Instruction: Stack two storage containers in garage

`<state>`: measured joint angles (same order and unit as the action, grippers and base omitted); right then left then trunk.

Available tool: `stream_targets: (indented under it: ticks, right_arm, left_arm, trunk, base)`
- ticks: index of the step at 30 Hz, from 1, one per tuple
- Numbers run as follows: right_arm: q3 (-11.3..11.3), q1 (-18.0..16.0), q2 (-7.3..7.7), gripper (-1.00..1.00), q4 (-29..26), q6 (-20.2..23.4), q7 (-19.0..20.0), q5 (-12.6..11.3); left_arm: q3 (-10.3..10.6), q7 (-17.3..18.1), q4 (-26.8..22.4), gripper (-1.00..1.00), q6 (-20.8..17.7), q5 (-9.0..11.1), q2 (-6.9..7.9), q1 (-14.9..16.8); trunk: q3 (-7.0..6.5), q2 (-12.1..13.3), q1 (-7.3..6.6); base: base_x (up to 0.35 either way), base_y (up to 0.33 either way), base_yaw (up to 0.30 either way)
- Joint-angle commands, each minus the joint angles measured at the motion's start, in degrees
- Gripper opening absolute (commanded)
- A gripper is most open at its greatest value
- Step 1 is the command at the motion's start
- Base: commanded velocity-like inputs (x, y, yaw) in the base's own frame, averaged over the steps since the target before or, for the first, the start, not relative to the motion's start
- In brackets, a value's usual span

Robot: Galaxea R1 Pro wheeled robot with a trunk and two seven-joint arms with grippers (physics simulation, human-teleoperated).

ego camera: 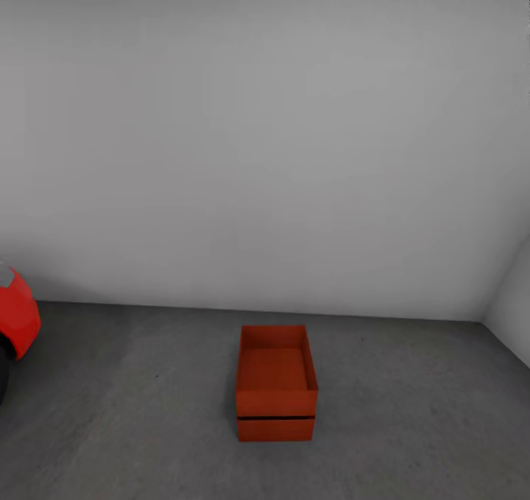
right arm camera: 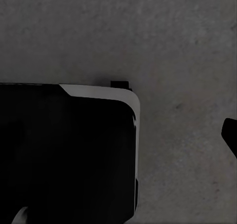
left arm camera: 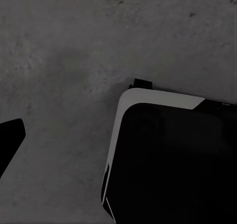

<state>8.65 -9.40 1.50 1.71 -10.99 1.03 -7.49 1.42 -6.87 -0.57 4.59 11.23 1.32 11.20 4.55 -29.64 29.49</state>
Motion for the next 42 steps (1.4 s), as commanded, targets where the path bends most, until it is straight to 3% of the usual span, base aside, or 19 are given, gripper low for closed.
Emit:
stream_targets:
  ticks: [1, 42]
  right_arm:
    - [0.49, -0.09, -0.01, 1.00, 0.17, -0.35, 0.11, -0.60]
    - [0.49, -0.07, -0.01, 1.00, 0.20, -0.35, 0.11, -0.60]
  left_arm:
    - [0.17, -0.07, 0.04, 1.00, 0.18, 0.44, -0.01, 0.05]
    - [0.17, -0.05, 0.04, 1.00, 0.18, 0.45, -0.01, 0.05]
  trunk:
    - [0.01, -0.09, 0.03]
    - [-3.78, -0.09, 0.03]
  base:
    - [0.000, 0.000, 0.000]
    - [0.000, 0.000, 0.000]
